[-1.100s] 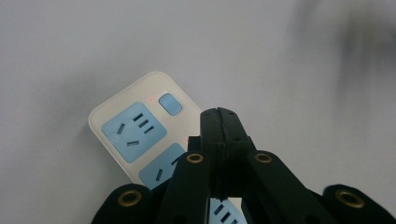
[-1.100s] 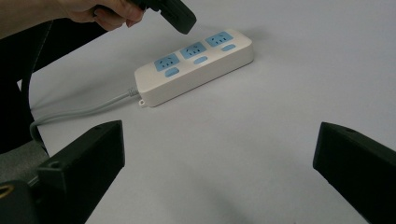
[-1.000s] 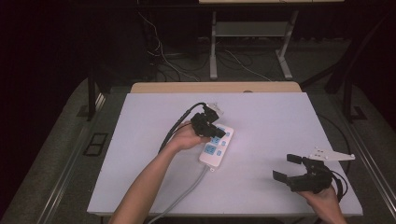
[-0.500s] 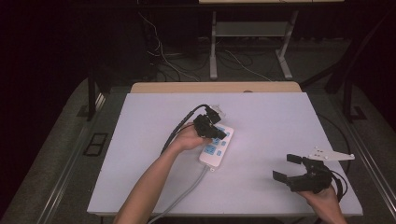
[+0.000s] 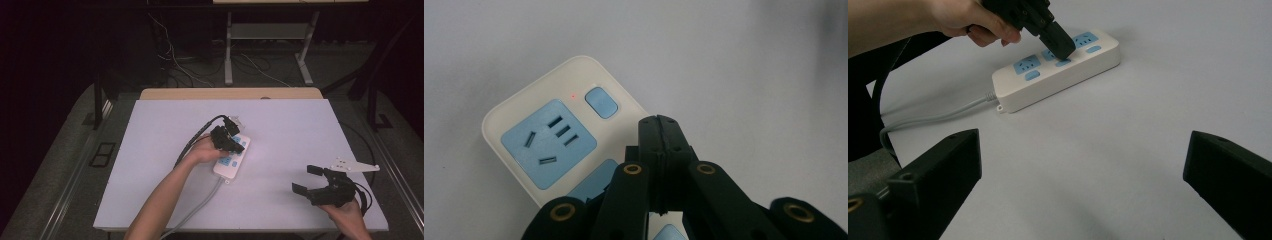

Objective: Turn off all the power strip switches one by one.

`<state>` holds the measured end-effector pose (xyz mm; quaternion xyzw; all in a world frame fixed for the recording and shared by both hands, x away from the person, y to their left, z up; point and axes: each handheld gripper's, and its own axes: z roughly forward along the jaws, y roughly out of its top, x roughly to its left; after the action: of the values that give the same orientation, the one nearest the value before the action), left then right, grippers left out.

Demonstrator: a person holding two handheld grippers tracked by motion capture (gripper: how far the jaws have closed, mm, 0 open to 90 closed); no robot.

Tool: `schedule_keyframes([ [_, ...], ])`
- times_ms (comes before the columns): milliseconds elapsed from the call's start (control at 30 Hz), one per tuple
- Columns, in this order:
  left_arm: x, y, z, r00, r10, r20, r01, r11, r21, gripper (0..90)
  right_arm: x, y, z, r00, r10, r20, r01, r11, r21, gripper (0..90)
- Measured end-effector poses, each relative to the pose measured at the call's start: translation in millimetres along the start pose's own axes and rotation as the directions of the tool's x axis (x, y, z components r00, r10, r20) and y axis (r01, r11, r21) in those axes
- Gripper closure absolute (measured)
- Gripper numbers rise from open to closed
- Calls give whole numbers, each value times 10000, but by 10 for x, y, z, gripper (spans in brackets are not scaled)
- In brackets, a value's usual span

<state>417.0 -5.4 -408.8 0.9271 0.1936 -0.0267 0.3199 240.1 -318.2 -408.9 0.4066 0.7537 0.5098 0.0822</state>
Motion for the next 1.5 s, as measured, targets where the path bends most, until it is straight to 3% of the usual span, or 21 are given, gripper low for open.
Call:
schedule_keyframes([
  [400,7,-29,0,9999,-56,124,58,9999,-104,897,9,0,3,10000,-23,-1,23,10000,11,19],
  [967,50,-95,21,9976,-515,468,540,9971,-527,900,22,0,2,10000,-37,-1,37,10000,-4,19],
  [1500,1,-74,11,9992,-378,102,382,9985,-393,898,9,-3,0,10000,-36,23,36,10000,-1,19],
])
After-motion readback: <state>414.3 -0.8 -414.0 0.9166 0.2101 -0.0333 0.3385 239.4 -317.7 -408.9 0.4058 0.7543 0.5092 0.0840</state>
